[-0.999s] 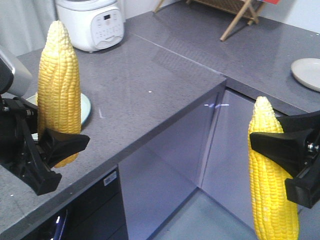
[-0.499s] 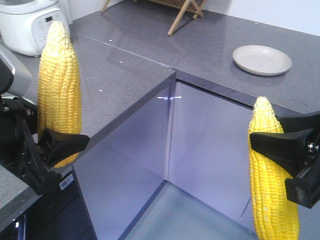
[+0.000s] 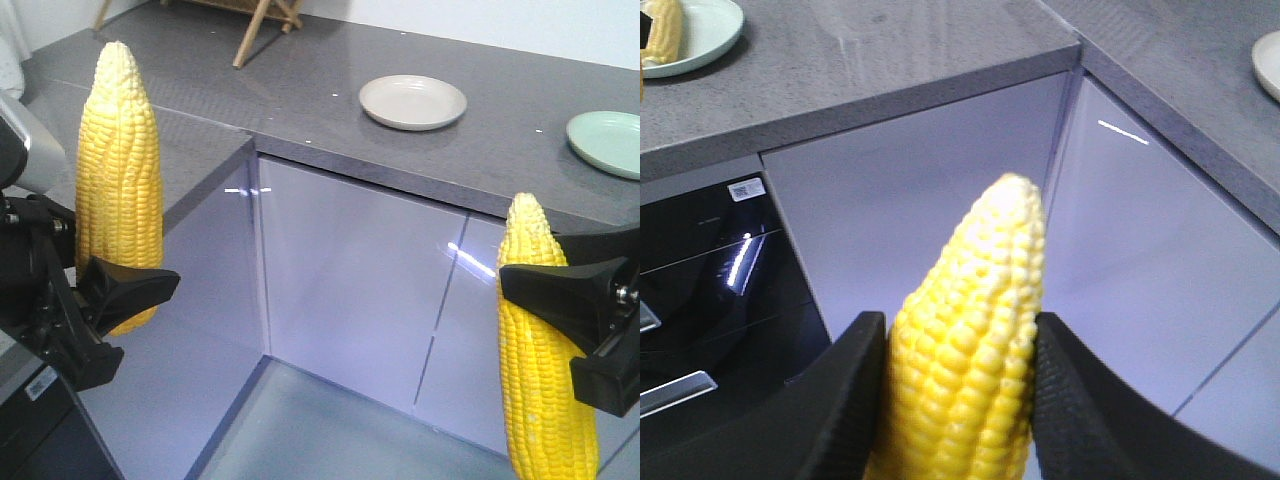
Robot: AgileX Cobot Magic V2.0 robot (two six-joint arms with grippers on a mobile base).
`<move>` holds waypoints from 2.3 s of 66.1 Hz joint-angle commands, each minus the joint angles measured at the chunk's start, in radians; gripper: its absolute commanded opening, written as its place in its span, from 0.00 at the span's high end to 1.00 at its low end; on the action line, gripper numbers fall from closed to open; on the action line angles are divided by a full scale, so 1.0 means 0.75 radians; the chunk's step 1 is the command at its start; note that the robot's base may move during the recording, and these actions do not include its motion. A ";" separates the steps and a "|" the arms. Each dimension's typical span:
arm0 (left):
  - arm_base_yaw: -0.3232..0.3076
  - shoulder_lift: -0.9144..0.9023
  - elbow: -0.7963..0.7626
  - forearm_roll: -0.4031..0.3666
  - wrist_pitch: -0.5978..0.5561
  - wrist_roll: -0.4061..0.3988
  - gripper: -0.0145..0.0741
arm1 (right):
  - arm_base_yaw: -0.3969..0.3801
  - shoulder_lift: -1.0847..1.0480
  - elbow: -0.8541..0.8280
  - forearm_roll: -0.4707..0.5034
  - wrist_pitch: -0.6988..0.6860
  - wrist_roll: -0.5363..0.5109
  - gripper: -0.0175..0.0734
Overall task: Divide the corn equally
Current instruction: 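Turn the base away from the pot holding a cob in each gripper, then drive the base toward the empty white and green plates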
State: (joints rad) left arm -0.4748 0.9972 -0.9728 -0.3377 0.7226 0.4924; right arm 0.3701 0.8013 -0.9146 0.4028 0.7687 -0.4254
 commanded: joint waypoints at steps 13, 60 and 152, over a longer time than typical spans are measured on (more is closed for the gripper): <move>-0.001 -0.024 -0.033 -0.025 -0.078 -0.001 0.51 | -0.006 -0.007 -0.034 0.020 -0.084 -0.010 0.64; -0.001 -0.024 -0.033 -0.025 -0.078 -0.001 0.51 | -0.006 -0.007 -0.034 0.020 -0.084 -0.010 0.64; -0.001 -0.024 -0.033 -0.025 -0.078 -0.001 0.51 | -0.006 -0.007 -0.034 0.020 -0.084 -0.010 0.64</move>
State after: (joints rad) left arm -0.4748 0.9972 -0.9728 -0.3377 0.7234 0.4924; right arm 0.3701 0.8013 -0.9146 0.4028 0.7690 -0.4254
